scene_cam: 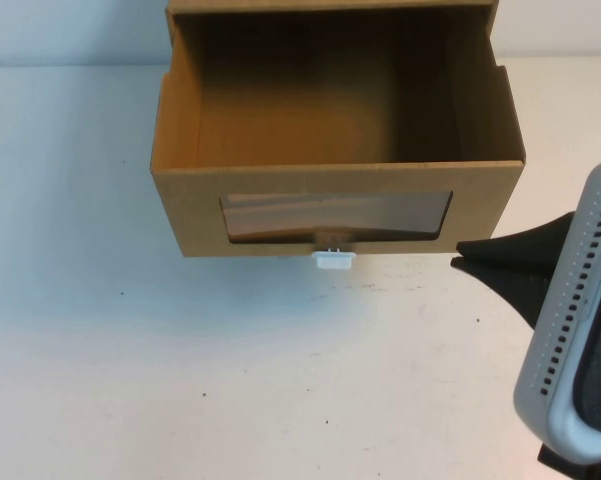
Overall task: Open the shoe box
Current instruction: 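Pull the top drawer of the cardboard box fully open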
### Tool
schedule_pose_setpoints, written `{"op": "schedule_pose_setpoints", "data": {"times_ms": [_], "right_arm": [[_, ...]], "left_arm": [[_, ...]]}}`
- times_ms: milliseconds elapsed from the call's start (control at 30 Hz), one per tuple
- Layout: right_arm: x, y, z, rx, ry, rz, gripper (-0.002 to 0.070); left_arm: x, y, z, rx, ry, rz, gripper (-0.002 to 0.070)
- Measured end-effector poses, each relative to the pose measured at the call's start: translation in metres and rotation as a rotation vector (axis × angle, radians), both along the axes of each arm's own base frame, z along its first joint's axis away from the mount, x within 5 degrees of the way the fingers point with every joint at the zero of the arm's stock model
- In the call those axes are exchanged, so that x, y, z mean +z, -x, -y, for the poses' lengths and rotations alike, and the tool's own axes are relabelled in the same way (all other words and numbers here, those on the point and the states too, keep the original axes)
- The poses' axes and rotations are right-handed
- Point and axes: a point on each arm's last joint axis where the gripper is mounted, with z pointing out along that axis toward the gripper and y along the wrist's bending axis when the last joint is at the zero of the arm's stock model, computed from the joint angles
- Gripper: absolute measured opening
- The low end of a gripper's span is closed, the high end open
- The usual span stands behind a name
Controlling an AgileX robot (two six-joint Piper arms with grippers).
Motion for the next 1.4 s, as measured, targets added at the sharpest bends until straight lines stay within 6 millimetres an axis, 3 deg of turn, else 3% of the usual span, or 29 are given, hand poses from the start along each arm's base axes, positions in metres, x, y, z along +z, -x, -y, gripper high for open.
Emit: {"op": "schedule_pose_setpoints", "data": {"times_ms": [233,433,533,700,1400], "right_arm": [[0.000,0.000,0.000,0.000,0.000,0.000,-0.0013],[0.000,0.000,0.000,0.000,0.000,0.000,-0.0013],[0.000,0.000,0.000,0.000,0.000,0.000,-0.0013],[0.000,0.000,0.000,0.000,0.000,0.000,-0.0013],[0.000,0.000,0.000,0.000,0.000,0.000,-0.0013]], "left_arm": [[-0.075,-0.012,-0.005,0.083,-0.144,0.062,-0.0006],[-0.127,-0.014,-0.005,0.083,0.048,-0.032,-0.0006],[-0.136,-0.013,-0.004,0.079,0.106,-0.121,-0.0006],[-0.152,-0.009,-0.004,0.077,0.050,-0.288,-0.0006],[-0.154,-0.009,-0.004,0.082,0.024,-0.306,-0.0006]]}}
